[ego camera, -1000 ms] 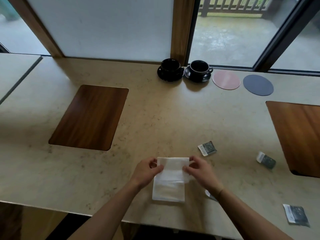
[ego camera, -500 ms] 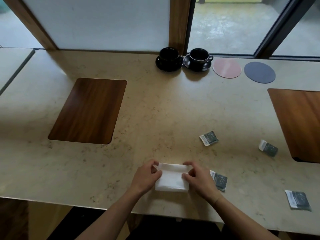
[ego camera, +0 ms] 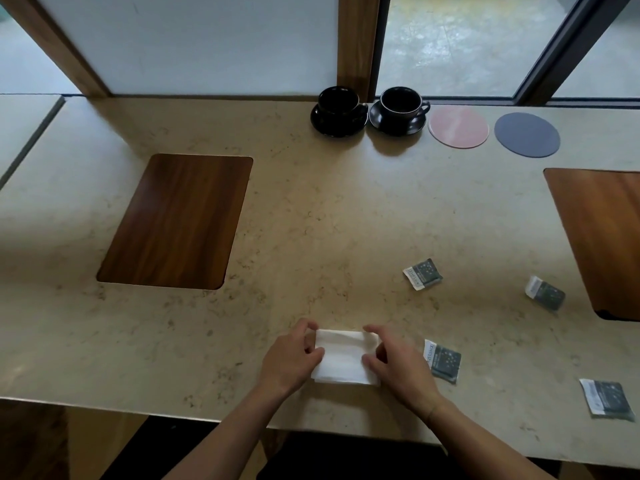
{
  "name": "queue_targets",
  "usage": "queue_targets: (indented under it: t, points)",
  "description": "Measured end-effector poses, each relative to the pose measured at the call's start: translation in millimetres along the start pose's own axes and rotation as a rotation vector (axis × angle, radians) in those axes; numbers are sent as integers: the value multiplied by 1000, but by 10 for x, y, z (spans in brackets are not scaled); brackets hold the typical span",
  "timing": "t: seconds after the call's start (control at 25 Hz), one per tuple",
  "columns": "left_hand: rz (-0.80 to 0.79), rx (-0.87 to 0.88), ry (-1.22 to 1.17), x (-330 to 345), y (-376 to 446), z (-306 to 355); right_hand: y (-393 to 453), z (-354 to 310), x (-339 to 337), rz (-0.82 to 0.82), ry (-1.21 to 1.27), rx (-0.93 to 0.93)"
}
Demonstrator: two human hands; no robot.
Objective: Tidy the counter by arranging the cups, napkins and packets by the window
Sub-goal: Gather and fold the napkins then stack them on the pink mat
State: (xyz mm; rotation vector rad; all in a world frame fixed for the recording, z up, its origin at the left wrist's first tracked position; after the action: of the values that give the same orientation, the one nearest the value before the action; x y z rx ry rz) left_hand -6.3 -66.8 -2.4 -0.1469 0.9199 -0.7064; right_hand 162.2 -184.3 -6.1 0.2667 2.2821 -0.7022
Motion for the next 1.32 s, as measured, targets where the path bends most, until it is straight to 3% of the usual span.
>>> queue_targets:
  t: [0.64,0.72,0.84,1.0,1.32]
  points:
    - [58,98,80,-19,-54,20,-16,32,-27,108,-148,-30]
    - [149,166,127,-103,-66,43,-53,-14,-112,237,-284,-99]
    - [240,425,245,-96,-76,93,-110,-12,-131,358,-421,-247]
    - [187,610,333,53,-60,120,-145,11,-20,322,-534,-374]
    - [40,571,452,154,-92,-44,-194,65,114,191,-608,-355]
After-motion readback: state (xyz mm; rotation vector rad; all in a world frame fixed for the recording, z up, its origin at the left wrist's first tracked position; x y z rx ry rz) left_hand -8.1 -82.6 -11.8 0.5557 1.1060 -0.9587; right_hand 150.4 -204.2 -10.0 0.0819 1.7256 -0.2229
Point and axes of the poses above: each hand's wrist, its own y-axis towards the middle knuckle, its own x-axis out of the palm, z = x × y, the point moved 5 cm from there along y, towards the middle knuckle, and after that the axes turned 3 degrees about -y, right-handed, at the moved point
